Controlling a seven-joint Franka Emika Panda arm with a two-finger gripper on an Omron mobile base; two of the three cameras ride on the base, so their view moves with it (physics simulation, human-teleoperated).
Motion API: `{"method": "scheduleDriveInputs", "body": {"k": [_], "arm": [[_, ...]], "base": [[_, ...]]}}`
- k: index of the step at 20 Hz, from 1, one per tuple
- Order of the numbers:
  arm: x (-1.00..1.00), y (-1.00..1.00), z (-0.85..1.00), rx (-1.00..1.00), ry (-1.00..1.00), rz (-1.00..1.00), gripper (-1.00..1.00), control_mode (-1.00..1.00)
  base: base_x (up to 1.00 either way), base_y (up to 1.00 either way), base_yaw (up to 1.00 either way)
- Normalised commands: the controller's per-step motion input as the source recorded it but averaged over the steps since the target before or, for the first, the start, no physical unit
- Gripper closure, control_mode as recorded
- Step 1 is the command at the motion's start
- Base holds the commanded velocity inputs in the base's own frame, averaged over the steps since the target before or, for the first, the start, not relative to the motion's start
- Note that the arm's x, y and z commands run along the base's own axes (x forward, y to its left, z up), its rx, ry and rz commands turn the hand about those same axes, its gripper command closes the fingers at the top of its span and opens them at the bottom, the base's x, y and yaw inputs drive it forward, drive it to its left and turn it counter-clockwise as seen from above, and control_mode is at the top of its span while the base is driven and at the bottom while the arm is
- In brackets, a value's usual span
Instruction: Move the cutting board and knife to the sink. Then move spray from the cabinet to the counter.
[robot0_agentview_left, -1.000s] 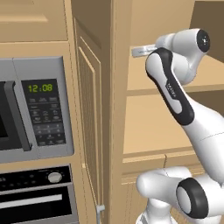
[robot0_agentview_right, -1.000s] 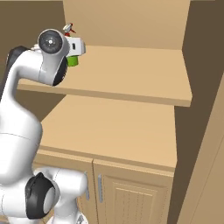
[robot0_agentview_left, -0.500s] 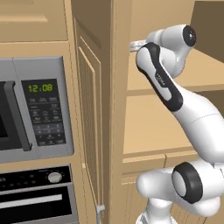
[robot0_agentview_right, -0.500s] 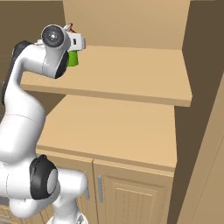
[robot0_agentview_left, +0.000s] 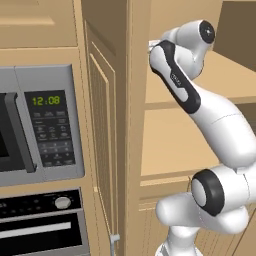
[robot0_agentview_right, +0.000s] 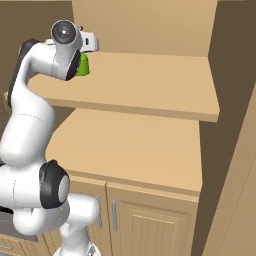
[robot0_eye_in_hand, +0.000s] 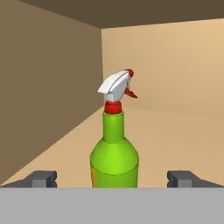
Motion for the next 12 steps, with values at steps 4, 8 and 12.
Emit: {"method": "scheduleDriveInputs", "body": {"k": [4,8,12], "arm": [[0.33,0.15,0.00,0.00,0.03,0.00,-1.00,-1.00],[0.30,0.14,-0.02,0.00,0.06,0.00,-1.00,-1.00],[0.33,0.12,-0.02,0.00,0.08,0.00,-1.00,-1.00]], "base": [[0.00,0.00,0.00],[0.00,0.00,0.00],[0.00,0.00,0.00]]}}
